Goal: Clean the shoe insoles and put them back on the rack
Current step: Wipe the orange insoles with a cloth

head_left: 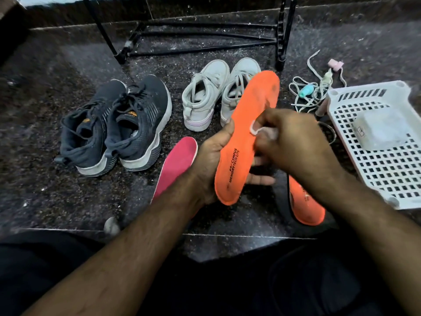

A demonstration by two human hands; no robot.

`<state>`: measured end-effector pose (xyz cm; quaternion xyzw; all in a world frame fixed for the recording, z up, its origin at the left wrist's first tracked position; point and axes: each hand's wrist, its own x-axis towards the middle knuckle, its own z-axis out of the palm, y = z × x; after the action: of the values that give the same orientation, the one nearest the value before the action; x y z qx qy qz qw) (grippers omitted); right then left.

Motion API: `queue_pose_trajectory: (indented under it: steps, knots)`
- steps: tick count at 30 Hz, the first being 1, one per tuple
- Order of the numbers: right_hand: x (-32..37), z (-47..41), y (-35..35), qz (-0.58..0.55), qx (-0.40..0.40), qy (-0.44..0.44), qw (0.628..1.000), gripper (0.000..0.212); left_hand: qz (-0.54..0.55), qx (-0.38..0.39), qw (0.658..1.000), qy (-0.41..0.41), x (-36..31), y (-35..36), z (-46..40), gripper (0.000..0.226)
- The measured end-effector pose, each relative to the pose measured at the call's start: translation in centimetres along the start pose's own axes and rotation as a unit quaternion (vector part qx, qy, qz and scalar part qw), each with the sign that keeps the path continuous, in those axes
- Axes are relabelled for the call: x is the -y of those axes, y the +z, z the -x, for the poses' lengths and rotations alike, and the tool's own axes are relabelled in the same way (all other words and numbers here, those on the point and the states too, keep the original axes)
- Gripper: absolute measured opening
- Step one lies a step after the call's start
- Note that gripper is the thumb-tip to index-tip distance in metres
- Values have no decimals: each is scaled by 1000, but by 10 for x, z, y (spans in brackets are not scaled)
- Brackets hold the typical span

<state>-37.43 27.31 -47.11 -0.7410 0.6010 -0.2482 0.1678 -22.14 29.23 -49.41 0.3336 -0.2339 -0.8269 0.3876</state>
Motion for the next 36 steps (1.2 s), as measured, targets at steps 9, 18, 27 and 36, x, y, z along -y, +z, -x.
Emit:
queue_pose_trajectory:
  steps: [9, 18, 27, 36]
  knots:
    - [20, 19, 10, -44, 72, -51, 995, 17, 34, -28, 999, -11, 2, -3, 0, 66]
    - [10, 6, 8, -62, 42, -4, 997, 17, 17, -37, 999, 13, 3, -3, -2, 62]
    - [21, 17, 5, -93, 35, -58, 993, 17, 52, -25, 998, 37, 1, -15, -10, 75]
    - [43, 33, 13, -151, 64, -146, 975, 12, 82, 1, 997, 0, -2, -13, -4, 87]
